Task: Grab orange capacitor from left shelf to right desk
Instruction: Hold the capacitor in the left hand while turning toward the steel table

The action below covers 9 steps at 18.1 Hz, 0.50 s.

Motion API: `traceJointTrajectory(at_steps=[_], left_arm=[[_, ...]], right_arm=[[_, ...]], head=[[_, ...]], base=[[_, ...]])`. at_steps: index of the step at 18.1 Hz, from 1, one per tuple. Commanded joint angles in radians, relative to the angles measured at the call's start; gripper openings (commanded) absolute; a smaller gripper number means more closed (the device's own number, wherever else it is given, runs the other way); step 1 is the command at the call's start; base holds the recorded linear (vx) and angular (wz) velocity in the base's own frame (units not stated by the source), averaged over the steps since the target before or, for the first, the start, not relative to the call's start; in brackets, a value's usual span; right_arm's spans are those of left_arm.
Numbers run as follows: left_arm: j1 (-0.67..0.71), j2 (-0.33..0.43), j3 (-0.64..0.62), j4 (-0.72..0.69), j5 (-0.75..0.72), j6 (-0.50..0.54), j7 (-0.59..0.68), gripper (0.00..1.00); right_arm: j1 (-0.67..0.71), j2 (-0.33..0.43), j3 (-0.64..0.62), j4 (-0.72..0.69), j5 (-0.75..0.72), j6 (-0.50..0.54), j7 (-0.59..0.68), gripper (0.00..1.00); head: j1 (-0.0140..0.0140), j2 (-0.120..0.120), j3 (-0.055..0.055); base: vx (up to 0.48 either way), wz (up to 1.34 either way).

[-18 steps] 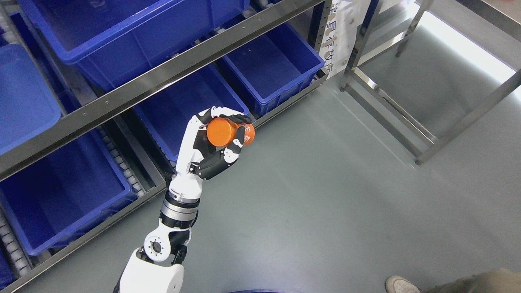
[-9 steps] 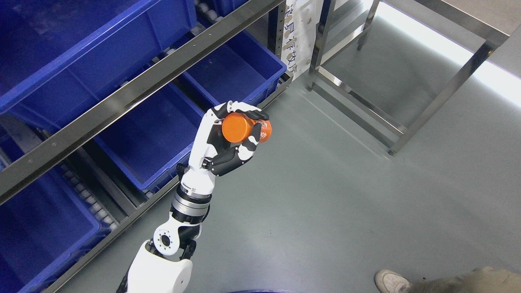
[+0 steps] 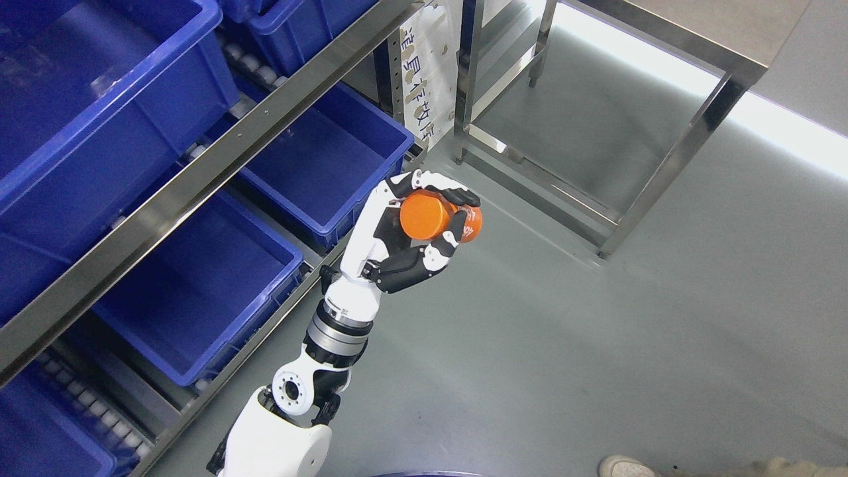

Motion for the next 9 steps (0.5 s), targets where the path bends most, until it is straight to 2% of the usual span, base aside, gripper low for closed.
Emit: traceJointTrajectory(at_steps=[1, 9], left_arm=[[-0.005, 0.017, -0.062, -0.003, 0.006, 0.008, 0.001, 0.01], [-0.022, 0.017, -0.069, -0.006, 0.006, 0.011, 0.0, 0.01]], right_arm=[[0.021, -0.017, -0.011, -0.017, 0.006, -0.001, 0.0, 1.0], [0.021, -0.017, -0.011, -0.017, 0.006, -0.001, 0.0, 1.0]], head=[[0.0, 0.0, 0.0], [0.0, 0.0, 0.0]], base=[[0.258, -0.17], [0.296, -0.16]])
